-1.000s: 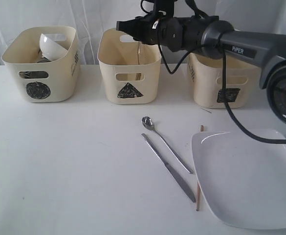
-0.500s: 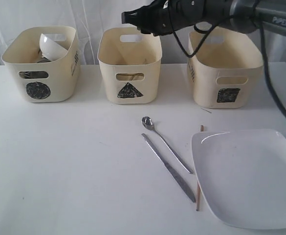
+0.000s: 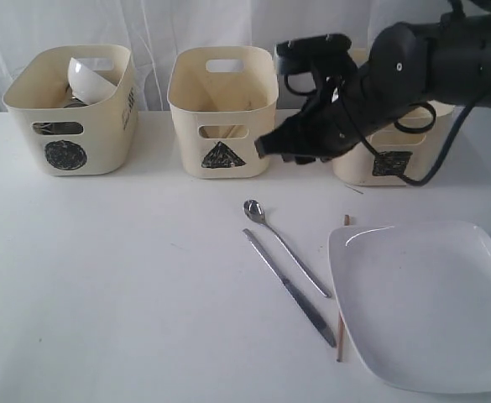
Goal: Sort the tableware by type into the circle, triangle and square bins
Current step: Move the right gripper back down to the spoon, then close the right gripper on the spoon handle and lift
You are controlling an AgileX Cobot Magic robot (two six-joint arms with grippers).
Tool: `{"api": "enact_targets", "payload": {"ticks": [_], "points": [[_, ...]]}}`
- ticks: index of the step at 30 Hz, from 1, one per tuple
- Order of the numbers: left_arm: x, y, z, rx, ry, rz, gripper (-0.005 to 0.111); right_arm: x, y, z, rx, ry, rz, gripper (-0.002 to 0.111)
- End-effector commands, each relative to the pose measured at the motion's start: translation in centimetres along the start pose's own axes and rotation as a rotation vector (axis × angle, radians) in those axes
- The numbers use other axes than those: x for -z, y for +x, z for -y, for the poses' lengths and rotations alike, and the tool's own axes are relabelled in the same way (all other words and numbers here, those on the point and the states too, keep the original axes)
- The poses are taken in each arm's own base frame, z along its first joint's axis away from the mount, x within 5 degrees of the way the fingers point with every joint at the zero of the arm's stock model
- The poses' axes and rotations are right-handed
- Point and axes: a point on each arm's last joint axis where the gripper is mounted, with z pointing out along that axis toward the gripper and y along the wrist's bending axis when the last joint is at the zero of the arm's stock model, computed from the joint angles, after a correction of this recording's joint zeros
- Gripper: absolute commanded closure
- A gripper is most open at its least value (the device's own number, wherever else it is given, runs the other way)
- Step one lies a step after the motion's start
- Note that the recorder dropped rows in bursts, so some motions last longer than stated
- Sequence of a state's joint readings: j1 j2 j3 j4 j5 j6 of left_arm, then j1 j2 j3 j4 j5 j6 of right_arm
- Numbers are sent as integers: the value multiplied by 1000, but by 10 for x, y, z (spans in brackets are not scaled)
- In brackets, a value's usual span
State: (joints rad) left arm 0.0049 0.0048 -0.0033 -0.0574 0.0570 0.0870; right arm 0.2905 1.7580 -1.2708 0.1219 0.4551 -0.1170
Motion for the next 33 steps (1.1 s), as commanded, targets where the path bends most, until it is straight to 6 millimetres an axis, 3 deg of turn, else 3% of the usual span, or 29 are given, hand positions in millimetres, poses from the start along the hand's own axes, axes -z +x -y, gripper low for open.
{"api": "enact_targets", "payload": {"ticks": [1, 12, 19, 25, 29, 33], "points": [[0, 1, 0, 5, -4, 4, 107, -16, 15, 3, 76, 23, -78, 73], [0, 1, 0, 5, -4, 4, 107, -63, 48, -3, 233, 45, -287, 73], [0, 1, 0, 5, -4, 4, 107, -67, 41, -11, 270, 34, -317, 73], [0, 1, 0, 5, -4, 4, 107, -85, 39, -31, 338, -17, -433, 73], [0, 1, 0, 5, -4, 4, 107, -96, 36, -33, 352, -24, -451, 64], [0, 1, 0, 5, -4, 4, 107, -103, 38, -33, 353, -25, -459, 63]]}}
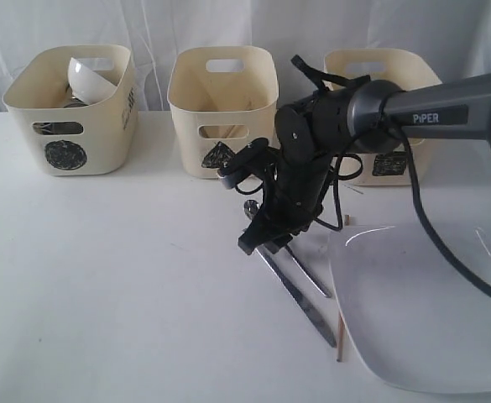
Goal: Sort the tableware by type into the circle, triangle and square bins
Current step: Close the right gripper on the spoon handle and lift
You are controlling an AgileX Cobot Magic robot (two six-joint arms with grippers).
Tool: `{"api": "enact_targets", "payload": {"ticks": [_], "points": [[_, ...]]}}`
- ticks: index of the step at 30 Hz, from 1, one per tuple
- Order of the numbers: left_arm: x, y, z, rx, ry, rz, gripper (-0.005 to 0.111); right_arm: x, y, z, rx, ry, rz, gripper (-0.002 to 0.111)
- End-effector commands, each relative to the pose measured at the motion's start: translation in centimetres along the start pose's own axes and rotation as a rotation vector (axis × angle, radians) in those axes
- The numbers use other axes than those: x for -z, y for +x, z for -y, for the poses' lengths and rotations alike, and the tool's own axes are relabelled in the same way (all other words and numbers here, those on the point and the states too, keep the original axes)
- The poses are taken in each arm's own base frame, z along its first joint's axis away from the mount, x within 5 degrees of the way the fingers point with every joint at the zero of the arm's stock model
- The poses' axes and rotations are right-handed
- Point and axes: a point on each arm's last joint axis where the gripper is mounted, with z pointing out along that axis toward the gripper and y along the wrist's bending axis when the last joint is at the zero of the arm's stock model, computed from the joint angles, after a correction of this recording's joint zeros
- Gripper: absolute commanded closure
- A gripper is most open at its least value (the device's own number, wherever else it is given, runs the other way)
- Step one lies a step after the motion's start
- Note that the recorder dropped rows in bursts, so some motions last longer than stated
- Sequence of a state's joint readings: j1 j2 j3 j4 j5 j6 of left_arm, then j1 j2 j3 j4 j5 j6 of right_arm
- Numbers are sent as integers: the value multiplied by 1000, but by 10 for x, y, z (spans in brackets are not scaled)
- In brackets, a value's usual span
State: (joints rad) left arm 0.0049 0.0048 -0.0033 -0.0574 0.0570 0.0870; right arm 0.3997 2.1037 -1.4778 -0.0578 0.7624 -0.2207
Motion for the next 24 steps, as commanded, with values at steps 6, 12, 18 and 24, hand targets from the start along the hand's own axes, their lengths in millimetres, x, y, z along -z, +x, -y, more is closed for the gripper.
{"api": "enact_targets", "payload": {"ticks": [6, 12, 18, 24], "points": [[0, 1, 0, 5, -4, 4, 107, -19, 2, -2, -10, -27, -35, 63], [0, 1, 0, 5, -4, 4, 107, -29, 4, -4, -35, -53, -53, 64], [0, 1, 0, 5, -4, 4, 107, -30, 6, 2, -75, -67, -50, 70], [0, 1, 0, 5, -4, 4, 107, -30, 7, 16, -153, -56, -28, 91]]}}
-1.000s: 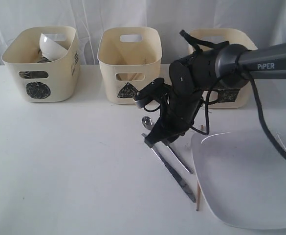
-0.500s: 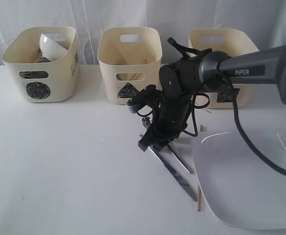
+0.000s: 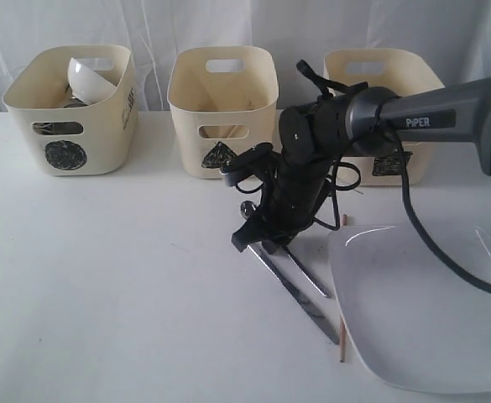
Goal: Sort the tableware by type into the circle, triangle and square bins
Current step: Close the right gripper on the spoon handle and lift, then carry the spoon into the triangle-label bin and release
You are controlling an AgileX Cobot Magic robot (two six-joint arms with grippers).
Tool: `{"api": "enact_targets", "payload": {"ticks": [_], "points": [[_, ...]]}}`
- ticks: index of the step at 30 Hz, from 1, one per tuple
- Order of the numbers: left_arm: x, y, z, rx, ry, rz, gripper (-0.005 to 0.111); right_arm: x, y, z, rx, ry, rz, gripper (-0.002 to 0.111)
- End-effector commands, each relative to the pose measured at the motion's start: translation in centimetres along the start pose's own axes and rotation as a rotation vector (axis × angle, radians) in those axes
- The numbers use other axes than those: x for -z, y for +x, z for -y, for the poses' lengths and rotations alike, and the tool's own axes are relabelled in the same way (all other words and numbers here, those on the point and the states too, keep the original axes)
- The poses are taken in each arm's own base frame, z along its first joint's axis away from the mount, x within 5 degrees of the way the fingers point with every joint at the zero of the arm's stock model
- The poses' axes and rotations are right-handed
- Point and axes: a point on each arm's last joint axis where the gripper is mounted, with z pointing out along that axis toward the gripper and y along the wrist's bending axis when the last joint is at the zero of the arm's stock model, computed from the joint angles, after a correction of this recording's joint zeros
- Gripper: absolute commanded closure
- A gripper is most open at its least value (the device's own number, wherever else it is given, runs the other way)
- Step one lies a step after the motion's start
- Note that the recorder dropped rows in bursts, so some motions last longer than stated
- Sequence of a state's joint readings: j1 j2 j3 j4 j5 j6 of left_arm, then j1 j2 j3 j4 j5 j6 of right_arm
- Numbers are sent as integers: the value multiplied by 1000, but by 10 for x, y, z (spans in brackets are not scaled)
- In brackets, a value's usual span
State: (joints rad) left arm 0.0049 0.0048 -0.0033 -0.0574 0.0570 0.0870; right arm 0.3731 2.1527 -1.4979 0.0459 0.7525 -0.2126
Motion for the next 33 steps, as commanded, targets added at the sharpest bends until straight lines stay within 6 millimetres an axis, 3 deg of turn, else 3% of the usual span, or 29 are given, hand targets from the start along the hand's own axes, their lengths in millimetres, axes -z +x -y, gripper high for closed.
{"api": "enact_targets", "payload": {"ticks": [1, 4, 20, 33], "points": [[0, 1, 0, 5, -4, 4, 107, -11, 6, 15, -64, 14, -17, 96], [0, 1, 0, 5, -4, 4, 107, -8, 7, 15, -113, 13, 21, 108], [0, 1, 0, 5, -4, 4, 107, 73, -1, 12, -376, -39, 531, 108], [0, 1, 0, 5, -4, 4, 107, 105, -13, 18, -463, -33, 738, 108]]}}
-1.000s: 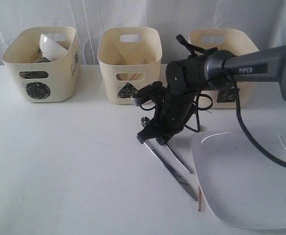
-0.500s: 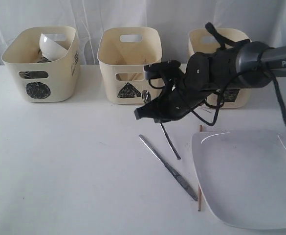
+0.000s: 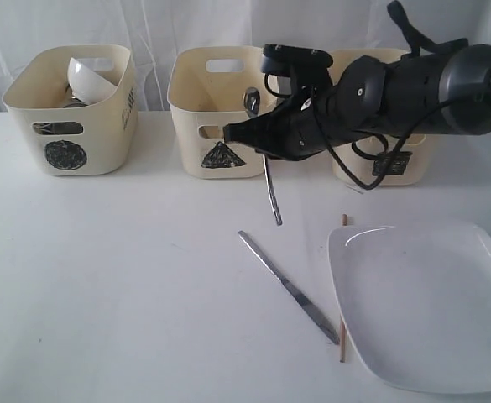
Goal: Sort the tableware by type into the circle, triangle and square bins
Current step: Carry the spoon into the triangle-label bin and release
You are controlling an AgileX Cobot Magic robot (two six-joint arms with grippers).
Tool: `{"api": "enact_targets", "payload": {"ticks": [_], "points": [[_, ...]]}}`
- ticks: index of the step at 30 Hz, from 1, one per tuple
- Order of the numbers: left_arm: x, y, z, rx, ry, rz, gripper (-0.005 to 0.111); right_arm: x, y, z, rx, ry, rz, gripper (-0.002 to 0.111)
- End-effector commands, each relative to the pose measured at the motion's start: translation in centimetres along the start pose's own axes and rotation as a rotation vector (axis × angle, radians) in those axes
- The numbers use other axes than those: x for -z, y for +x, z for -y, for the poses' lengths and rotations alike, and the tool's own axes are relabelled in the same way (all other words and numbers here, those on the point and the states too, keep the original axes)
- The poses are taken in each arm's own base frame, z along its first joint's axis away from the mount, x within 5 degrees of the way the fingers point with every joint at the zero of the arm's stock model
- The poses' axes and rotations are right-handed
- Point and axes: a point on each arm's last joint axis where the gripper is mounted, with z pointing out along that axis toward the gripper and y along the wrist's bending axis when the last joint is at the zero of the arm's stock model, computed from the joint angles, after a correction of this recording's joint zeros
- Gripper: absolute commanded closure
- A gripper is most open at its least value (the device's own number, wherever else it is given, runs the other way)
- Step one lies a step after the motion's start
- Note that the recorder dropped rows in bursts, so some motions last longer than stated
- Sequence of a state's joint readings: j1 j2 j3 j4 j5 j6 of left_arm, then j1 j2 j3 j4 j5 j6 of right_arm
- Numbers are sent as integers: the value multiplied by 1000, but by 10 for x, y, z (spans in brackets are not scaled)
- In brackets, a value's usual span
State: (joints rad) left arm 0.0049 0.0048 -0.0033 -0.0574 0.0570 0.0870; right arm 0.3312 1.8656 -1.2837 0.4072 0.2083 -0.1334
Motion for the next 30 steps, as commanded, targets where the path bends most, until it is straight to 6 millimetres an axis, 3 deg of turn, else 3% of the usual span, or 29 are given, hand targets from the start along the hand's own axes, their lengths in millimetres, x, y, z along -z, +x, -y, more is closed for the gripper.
{"api": "enact_targets", "payload": {"ticks": [1, 10, 14, 28, 30], "points": [[0, 1, 0, 5, -4, 4, 107, 9, -19, 2, -28, 8, 125, 108], [0, 1, 0, 5, -4, 4, 107, 23, -74, 7, -86, -5, 314, 108], [0, 1, 0, 5, -4, 4, 107, 19, -92, 14, -137, -9, 369, 108], [0, 1, 0, 4, -4, 4, 107, -59, -142, 20, -119, -60, 460, 108], [0, 1, 0, 4, -4, 4, 107, -71, -141, 25, -121, -57, 466, 108]]}}
